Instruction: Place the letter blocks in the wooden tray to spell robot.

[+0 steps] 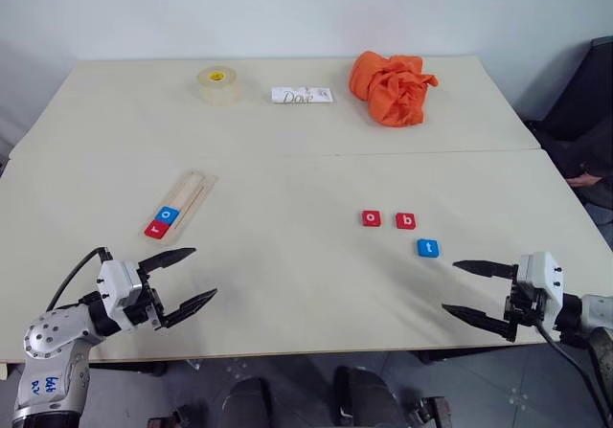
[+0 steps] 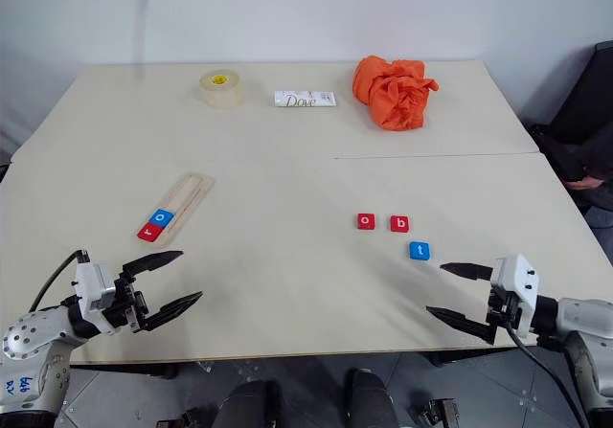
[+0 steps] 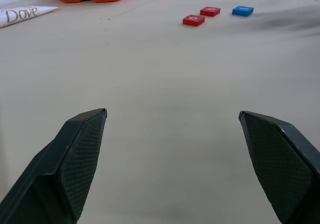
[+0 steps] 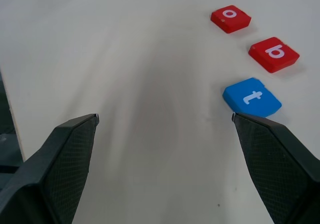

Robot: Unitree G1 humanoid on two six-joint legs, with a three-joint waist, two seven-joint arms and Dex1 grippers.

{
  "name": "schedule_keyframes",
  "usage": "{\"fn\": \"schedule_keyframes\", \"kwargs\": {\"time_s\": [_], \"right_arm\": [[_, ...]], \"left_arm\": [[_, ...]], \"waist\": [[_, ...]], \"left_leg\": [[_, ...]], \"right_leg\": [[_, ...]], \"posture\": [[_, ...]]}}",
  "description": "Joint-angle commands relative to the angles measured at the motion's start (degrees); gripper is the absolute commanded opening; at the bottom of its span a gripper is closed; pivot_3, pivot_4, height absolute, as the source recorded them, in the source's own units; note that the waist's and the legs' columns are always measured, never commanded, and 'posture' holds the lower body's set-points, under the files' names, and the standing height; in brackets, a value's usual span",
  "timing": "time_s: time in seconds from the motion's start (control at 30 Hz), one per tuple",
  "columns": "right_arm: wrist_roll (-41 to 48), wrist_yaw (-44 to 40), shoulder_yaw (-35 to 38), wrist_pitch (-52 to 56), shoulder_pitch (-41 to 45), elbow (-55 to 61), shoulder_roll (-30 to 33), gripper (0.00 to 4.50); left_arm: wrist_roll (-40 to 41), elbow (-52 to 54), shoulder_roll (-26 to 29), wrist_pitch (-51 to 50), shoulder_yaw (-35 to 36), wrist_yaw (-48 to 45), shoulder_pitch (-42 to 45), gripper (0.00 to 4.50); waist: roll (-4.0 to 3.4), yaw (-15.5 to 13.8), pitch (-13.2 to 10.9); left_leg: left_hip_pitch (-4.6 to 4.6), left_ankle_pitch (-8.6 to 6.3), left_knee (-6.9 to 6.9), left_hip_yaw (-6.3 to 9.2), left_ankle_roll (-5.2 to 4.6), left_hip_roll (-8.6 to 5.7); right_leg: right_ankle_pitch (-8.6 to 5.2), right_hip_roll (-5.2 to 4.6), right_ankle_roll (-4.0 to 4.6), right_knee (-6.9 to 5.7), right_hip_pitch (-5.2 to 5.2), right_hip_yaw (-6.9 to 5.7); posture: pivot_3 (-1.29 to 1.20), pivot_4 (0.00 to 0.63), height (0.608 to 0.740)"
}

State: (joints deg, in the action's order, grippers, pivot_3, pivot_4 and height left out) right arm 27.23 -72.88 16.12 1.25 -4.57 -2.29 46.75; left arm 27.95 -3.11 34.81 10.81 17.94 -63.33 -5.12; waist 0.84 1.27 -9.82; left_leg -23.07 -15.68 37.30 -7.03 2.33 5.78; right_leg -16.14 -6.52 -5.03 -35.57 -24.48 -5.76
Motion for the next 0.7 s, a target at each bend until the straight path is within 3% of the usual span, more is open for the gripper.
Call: {"fn": "schedule_keyframes", "kwargs": {"time_s": [0.03,0.33,0.4,0.57,0.7], "right_arm": [[1.21,0.78,1.41,0.62,1.42,1.96,0.54,4.47],[2.08,3.41,0.33,5.74,6.27,4.4,0.28,4.47],[1.97,3.49,-0.35,6.15,7.76,4.21,-0.04,4.47],[1.82,3.56,-2.19,6.81,10.85,3.91,-0.77,4.47],[2.28,3.09,-4.18,7.42,13.95,4.05,-1.65,4.47]], "left_arm": [[0.85,1.51,-0.31,-0.07,1.27,1.81,0.25,4.5],[1.36,4.77,-0.18,-4.38,1.35,6.82,-0.68,4.5],[0.87,6.8,1.01,-9.33,1.86,9.45,-2.68,4.5],[1.22,13.42,1.76,-16.28,8.08,16.78,-8.57,4.5],[0.07,15.38,1.45,-16.21,10.84,18.57,-10.92,4.5]], "waist": [[0.0,0.0,0.0],[0.0,0.09,0.0],[0.0,0.09,0.0],[0.08,0.4,-0.05],[0.07,0.23,-0.06]], "left_leg": [[0.0,0.0,0.0,0.0,0.0,0.0],[0.01,0.01,0.03,0.0,-0.01,0.0],[0.01,0.01,0.02,0.0,-0.01,0.0],[0.01,0.01,0.01,-0.01,0.0,0.03],[0.02,0.01,0.03,-0.01,0.0,0.02]], "right_leg": [[0.0,0.0,0.0,0.0,0.0,0.0],[0.0,-0.01,0.0,-0.06,0.0,0.02],[0.0,0.0,0.0,-0.05,-0.01,0.02],[0.0,0.03,0.0,-0.06,-0.04,0.06],[0.0,0.0,0.0,-0.07,-0.03,0.06]], "posture": [[0.0,0.15,0.74],[0.0,0.15,0.74],[0.0,0.15,0.74],[0.0,0.15,0.74],[0.0,0.15,0.74]]}}
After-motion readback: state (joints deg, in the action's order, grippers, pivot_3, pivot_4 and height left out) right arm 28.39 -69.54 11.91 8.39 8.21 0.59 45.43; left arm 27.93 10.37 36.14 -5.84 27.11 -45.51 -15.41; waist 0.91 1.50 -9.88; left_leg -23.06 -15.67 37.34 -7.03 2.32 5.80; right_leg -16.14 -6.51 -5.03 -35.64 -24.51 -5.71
